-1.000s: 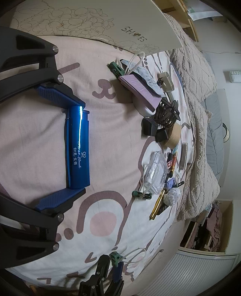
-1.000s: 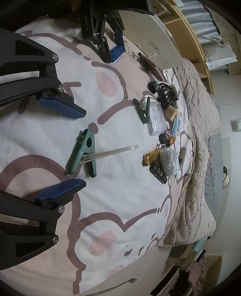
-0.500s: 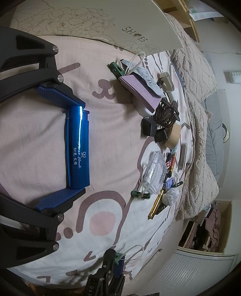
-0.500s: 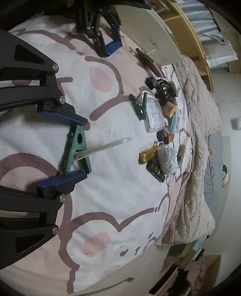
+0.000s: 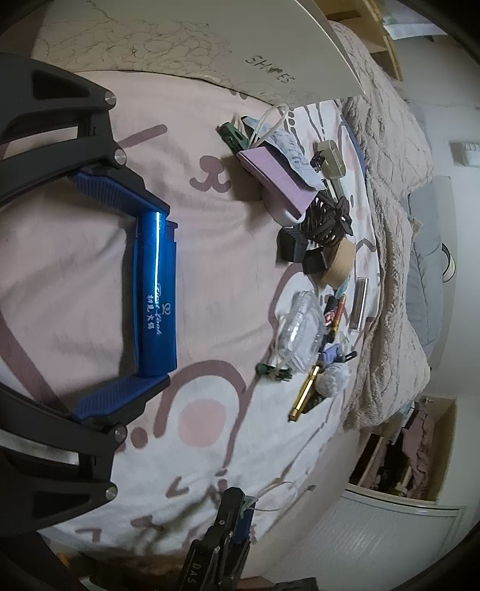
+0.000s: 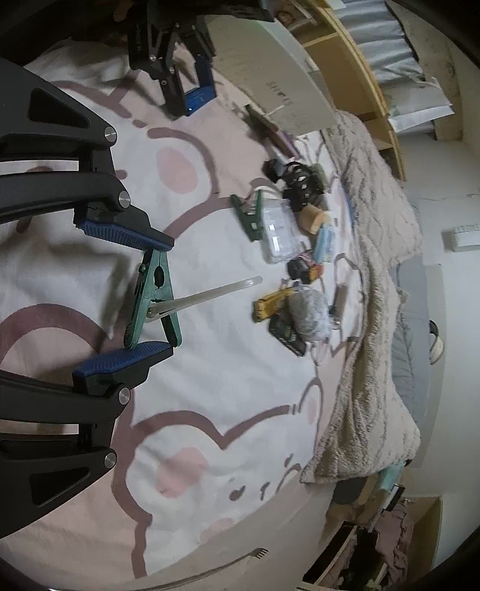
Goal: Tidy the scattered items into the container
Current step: 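Carry the blue lighter and green clip over the white box, then open the right gripper to drop the green clip into the box, then open the left gripper to drop the blue lighter into the box, then withdraw both open tools from the box back over the bed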
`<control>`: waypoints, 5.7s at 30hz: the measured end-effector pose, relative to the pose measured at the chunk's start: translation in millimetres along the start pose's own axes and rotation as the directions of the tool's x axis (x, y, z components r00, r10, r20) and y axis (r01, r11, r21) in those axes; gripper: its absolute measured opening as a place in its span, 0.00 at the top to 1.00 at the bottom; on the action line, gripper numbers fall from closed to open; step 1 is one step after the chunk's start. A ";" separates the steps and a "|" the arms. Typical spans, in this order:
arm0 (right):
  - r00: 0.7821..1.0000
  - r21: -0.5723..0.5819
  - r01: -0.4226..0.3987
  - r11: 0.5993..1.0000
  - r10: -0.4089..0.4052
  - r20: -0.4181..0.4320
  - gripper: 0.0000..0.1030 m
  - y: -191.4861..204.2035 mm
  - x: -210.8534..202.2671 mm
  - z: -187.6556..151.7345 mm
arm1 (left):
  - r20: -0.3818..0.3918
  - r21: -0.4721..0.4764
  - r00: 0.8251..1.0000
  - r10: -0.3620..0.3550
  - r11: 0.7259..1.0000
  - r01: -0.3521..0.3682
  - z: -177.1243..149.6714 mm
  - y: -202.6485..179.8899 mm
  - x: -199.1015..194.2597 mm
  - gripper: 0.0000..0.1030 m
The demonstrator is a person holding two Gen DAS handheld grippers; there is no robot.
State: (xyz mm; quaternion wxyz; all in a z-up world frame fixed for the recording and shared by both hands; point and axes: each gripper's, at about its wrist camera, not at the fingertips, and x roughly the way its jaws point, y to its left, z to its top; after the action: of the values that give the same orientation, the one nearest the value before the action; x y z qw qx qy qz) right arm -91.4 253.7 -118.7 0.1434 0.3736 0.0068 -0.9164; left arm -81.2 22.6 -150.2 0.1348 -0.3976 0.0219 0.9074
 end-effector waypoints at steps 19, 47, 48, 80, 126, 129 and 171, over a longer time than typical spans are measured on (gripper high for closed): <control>0.991 -0.055 -0.061 0.997 0.067 0.113 0.51 15.4 -48.0 81.9 | 0.210 0.044 0.976 0.060 0.997 -0.070 82.3 7.1 -66.4 0.20; 0.972 -0.206 -0.216 0.954 0.231 0.048 0.51 142.9 -52.2 196.9 | 0.333 -0.012 0.931 0.152 0.988 -0.157 120.8 103.4 -126.5 0.20; 0.971 -0.207 -0.222 0.953 0.236 0.046 0.51 147.4 -49.8 198.5 | 0.333 -0.020 0.930 0.158 0.987 -0.161 119.9 108.6 -127.9 0.20; 0.880 -0.287 -0.474 0.833 0.443 -0.169 0.51 311.0 3.9 192.5 | 0.264 -0.232 0.897 0.356 0.926 -0.299 68.5 232.7 -211.3 0.20; 0.817 -0.364 -0.502 0.784 0.292 -0.497 0.29 377.5 66.4 143.6 | -0.122 -0.205 0.943 0.308 0.922 -0.328 -3.9 278.4 -181.6 0.19; 0.814 -0.360 -0.506 0.784 0.297 -0.498 0.29 378.6 65.5 144.5 | -0.121 -0.207 0.944 0.307 0.922 -0.327 -5.3 278.0 -182.7 0.19; 0.858 -0.354 -0.513 0.782 0.462 -0.222 0.03 307.7 -15.6 163.5 | 0.119 -0.264 0.932 0.342 0.916 -0.303 35.7 208.3 -227.6 0.00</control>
State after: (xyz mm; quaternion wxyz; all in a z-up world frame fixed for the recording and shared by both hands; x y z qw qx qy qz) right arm -110.0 -56.9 38.9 0.4485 0.3806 0.1063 -0.8017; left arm -14.0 -224.5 25.6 -0.0651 -0.3267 -0.0343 0.9423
